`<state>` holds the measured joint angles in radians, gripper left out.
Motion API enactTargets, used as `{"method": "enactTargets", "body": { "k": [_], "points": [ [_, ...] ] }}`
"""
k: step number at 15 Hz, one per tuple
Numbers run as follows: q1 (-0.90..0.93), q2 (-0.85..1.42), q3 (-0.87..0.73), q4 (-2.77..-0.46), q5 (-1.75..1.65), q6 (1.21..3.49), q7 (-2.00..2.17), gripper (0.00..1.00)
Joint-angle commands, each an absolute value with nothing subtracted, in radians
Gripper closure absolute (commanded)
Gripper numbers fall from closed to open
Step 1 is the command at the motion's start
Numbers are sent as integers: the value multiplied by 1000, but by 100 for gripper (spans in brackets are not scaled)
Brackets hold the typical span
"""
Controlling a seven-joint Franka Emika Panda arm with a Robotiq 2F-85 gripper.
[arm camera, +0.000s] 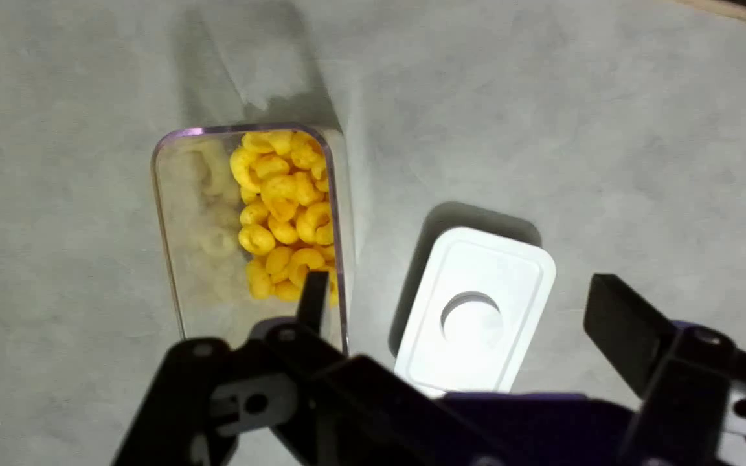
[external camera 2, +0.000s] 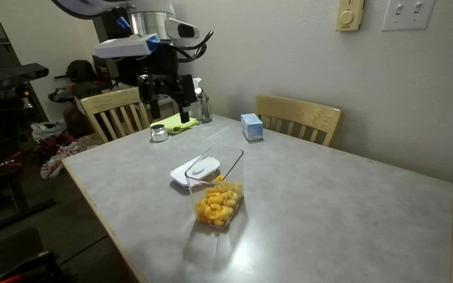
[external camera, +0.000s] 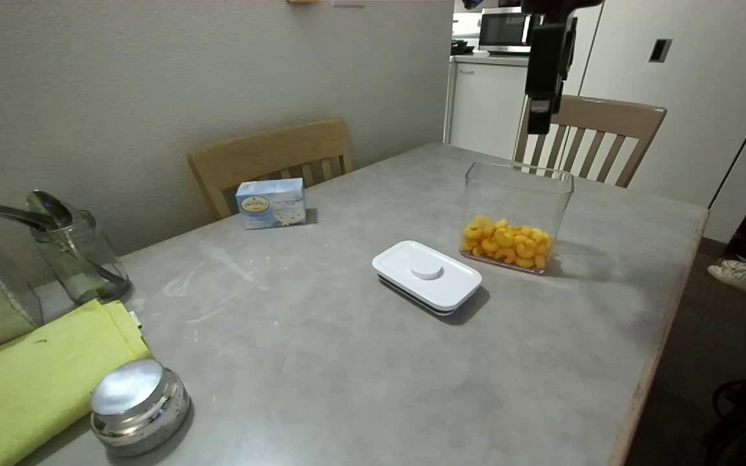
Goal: Put the white lid on the container
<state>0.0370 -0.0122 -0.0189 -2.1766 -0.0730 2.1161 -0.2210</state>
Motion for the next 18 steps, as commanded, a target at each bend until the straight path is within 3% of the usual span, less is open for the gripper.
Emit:
{"method": "enactTargets", "body": {
  "k": [1, 8, 18],
  "points": [
    [38, 17, 5, -2176, -67, 2157, -185, 0],
    [84, 203, 51, -2098, -118, 2335, 111, 0],
    [138, 496, -1, -1900, -161, 2407, 334, 0]
  ]
}}
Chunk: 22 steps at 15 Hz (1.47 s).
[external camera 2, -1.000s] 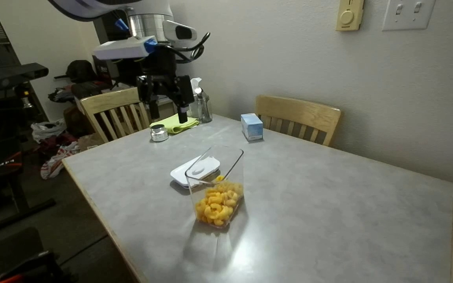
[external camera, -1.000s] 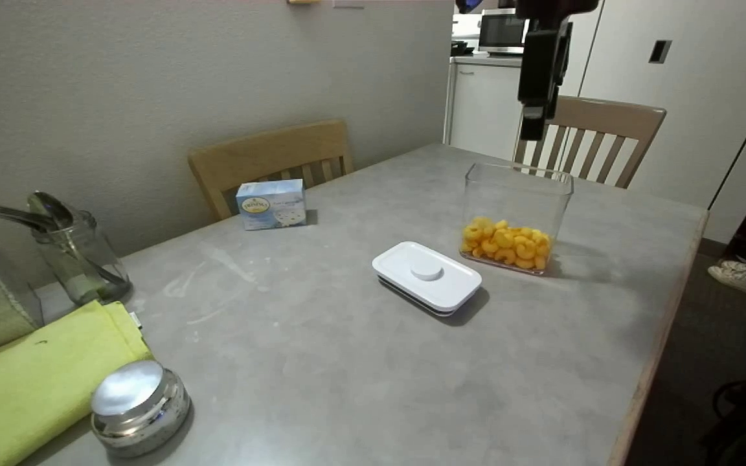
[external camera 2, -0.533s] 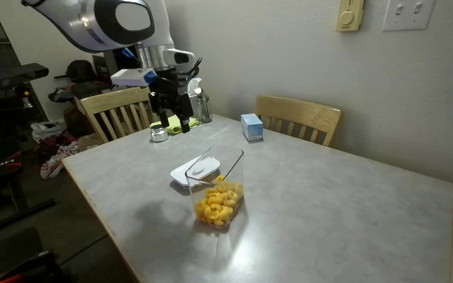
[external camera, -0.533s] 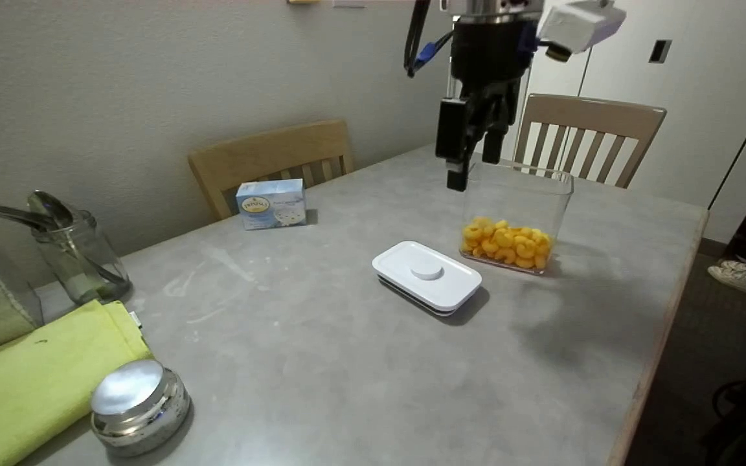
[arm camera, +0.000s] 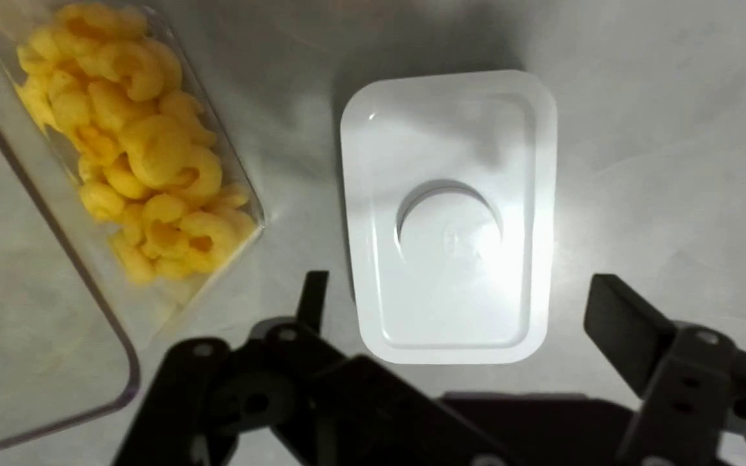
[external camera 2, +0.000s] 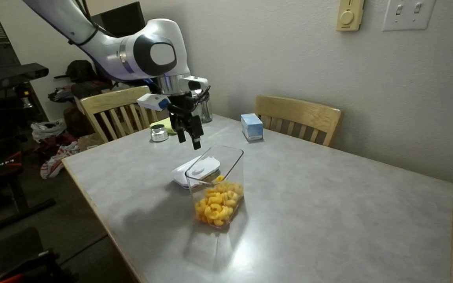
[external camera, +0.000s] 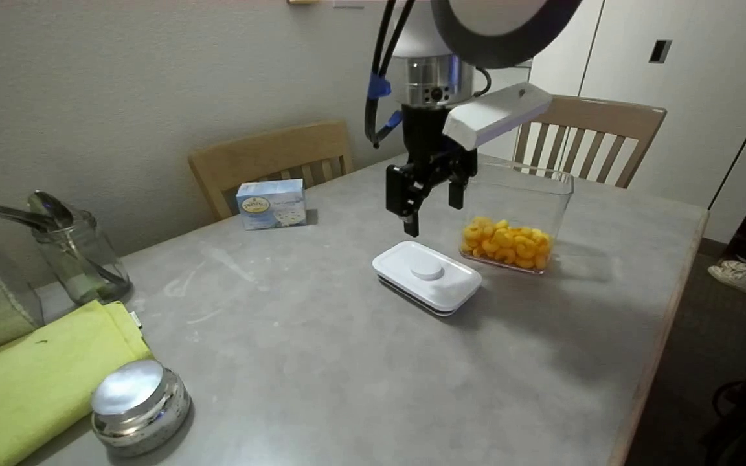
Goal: Put the white lid on the container
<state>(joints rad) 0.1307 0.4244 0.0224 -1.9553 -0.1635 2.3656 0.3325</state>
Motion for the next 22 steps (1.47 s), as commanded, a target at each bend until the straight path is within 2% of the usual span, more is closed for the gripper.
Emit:
{"method": "enactTargets", "body": {
  "k": [1, 6, 22],
  "points": [
    [136, 513, -5, -1887, -156, 2415, 327, 0],
    [147, 482, -7, -1916, -153, 2391, 326, 0],
    [118, 660, 15, -1854, -78, 2548, 160, 0]
  ]
}}
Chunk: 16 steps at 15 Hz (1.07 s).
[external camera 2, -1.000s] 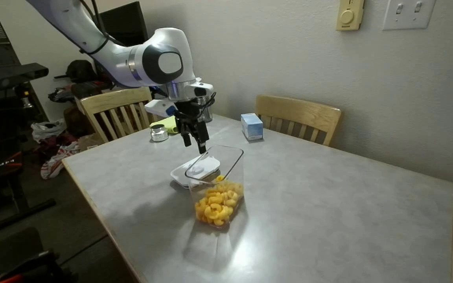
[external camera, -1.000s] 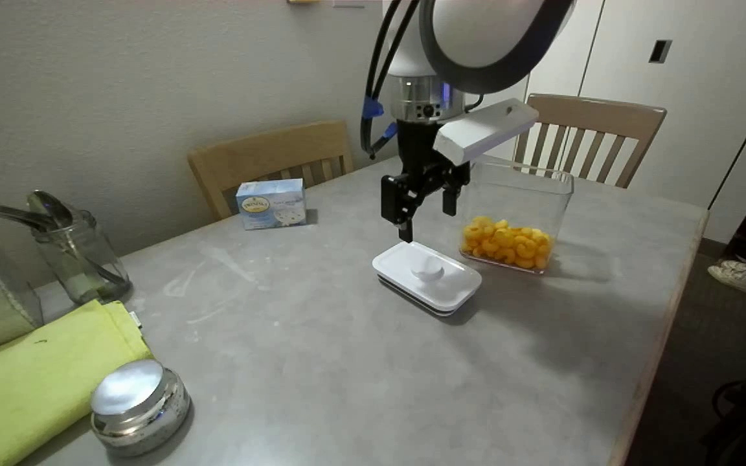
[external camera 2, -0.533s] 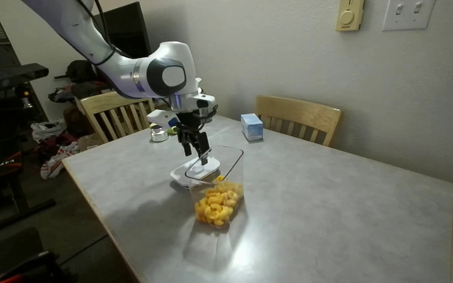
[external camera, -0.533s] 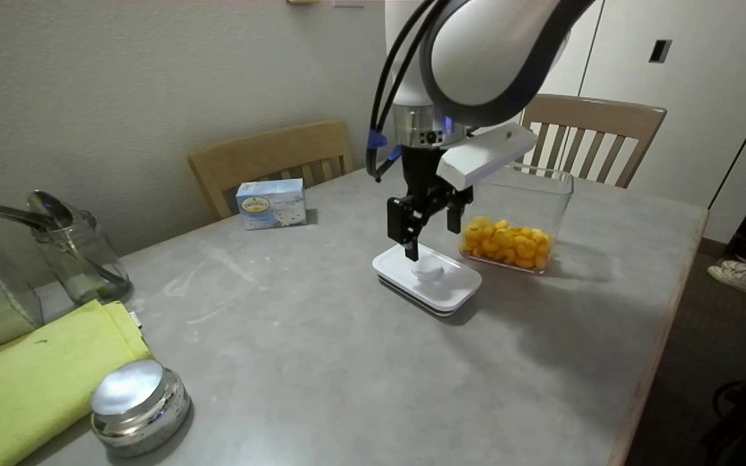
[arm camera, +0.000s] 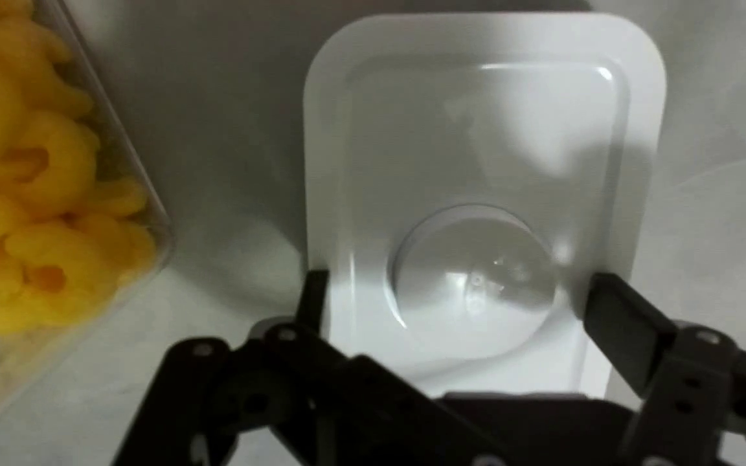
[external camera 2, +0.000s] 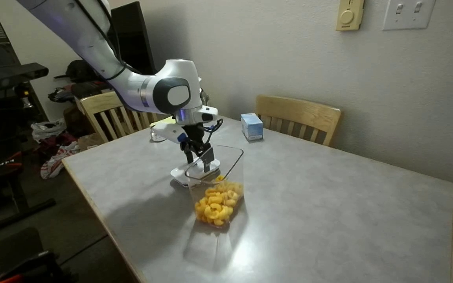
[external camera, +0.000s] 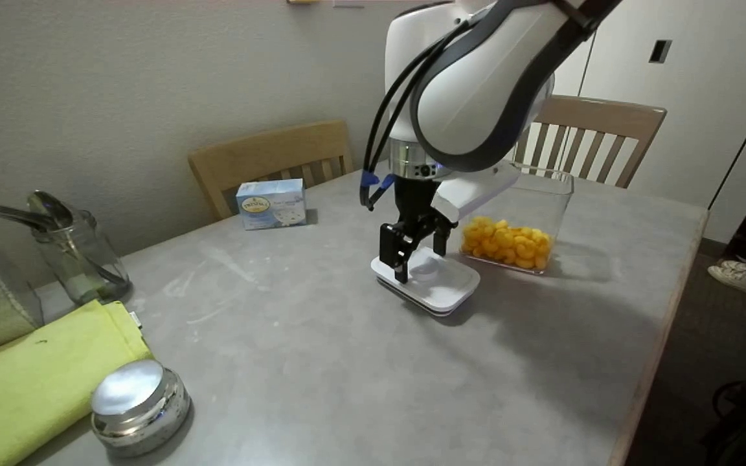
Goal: Put the white lid on the container
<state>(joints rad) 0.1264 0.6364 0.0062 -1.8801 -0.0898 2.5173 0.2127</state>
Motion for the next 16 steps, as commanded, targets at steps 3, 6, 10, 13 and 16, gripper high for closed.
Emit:
{"method": "enactTargets", "body": {
  "k": [3, 6, 10, 13, 16],
  "points": [
    [121, 659, 14, -1849, -82, 2556, 141, 0],
    [122, 658, 13, -1854, -83, 2564, 131, 23],
    [121, 652, 15, -1864, -79, 2571, 128, 40],
    [123, 646, 15, -1873, -78, 2578, 135, 67],
    [125, 639, 11, -1879, -77, 2581, 143, 78]
  ]
}}
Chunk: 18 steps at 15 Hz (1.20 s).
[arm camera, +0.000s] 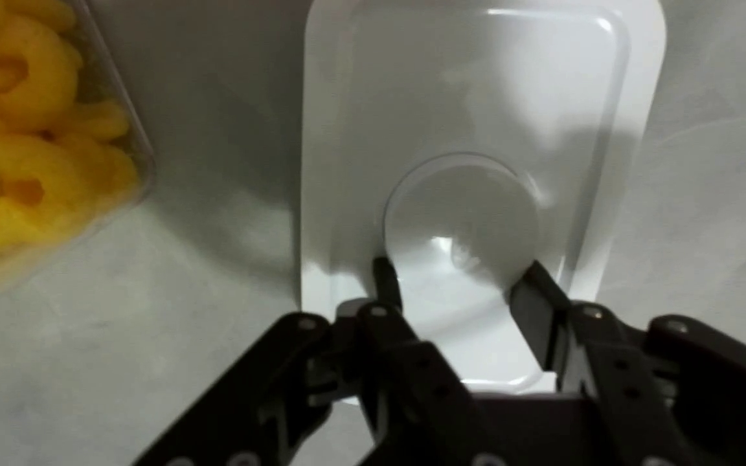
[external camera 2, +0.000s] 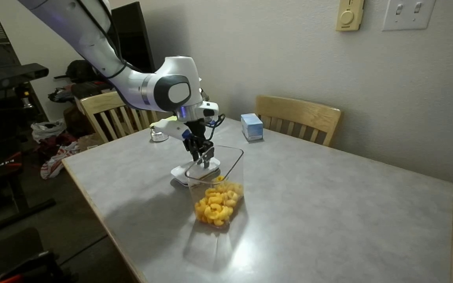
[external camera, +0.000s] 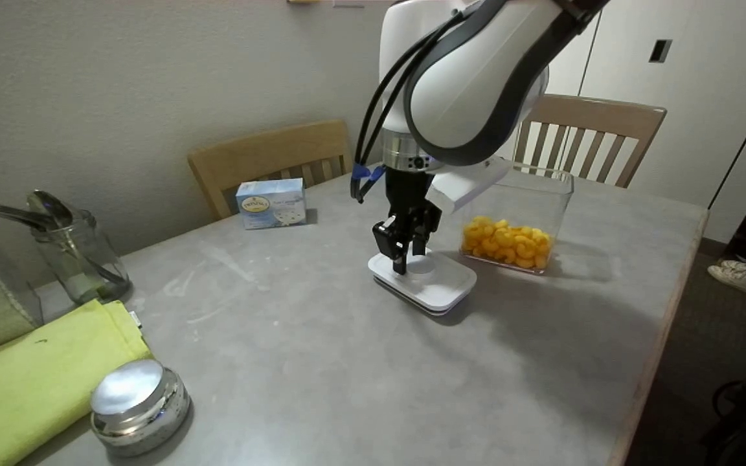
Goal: Put the white lid on the container
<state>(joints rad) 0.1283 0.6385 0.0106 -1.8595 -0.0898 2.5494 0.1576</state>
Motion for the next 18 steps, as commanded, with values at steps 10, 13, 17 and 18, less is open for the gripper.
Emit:
{"method": "enactTargets", "body": {
  "k": [10, 13, 17, 18],
  "points": [
    [143, 592, -13, -1886, -115, 2563, 146, 78],
    [152, 560, -21, -1886, -153, 2552, 137, 78],
    [147, 503, -11, -1874, -195, 2514, 97, 78],
    [141, 485, -4, -1872, -198, 2503, 72, 78]
  ]
}}
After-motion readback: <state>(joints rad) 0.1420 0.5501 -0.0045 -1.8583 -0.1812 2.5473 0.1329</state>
